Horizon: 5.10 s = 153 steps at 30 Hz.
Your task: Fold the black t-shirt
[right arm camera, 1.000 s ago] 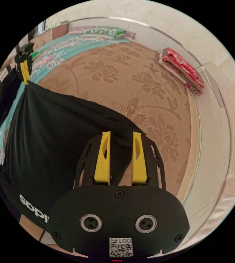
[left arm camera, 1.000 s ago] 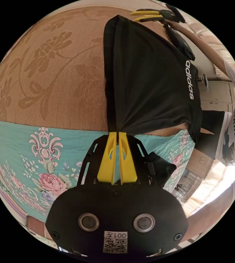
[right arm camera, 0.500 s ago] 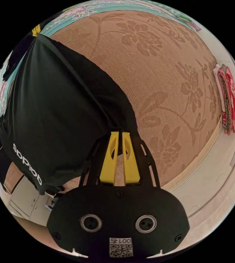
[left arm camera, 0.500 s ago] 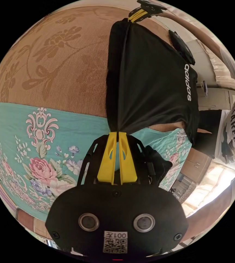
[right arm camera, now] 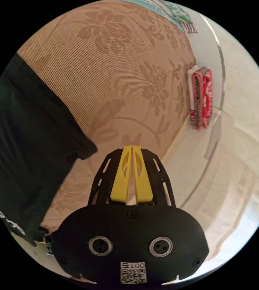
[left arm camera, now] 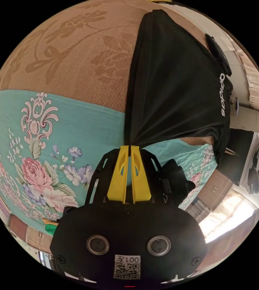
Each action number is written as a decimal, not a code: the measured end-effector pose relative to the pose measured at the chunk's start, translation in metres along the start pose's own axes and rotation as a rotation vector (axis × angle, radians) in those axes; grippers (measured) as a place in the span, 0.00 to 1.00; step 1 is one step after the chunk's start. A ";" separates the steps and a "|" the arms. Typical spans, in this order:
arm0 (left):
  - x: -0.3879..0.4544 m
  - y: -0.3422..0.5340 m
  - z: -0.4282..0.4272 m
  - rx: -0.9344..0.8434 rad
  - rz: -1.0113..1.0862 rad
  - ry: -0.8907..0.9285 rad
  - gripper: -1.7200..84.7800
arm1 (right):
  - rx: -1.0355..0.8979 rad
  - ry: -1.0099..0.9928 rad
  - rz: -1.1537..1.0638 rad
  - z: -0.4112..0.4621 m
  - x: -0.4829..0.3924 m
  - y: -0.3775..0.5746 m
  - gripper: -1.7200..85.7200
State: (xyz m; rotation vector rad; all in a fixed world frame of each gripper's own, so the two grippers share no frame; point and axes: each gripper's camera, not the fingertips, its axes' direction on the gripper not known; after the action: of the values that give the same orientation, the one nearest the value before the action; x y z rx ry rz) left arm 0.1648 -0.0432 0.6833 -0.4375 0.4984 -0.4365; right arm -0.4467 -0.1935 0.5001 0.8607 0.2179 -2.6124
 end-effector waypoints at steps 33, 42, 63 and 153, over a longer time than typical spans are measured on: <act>-0.043 0.174 0.034 0.107 -0.151 0.068 0.01 | 0.296 -0.683 0.491 0.050 0.041 0.104 0.03; -0.055 0.246 0.080 0.176 -0.332 0.180 0.01 | 0.031 -0.668 0.585 0.102 -0.045 0.067 0.08; 0.141 0.440 0.258 0.386 -0.387 -0.002 0.01 | 0.524 -1.096 0.228 -0.059 -0.509 0.263 0.12; 0.512 0.491 1.211 0.871 -1.567 0.593 0.01 | 0.203 -1.086 0.413 0.242 -0.884 0.739 0.07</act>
State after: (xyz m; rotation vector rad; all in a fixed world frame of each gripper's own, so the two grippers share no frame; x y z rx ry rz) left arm 1.3638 0.4563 1.2156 0.2779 0.3876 -2.2332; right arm 0.3739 -0.6631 1.2027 -0.4878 -0.4698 -2.3316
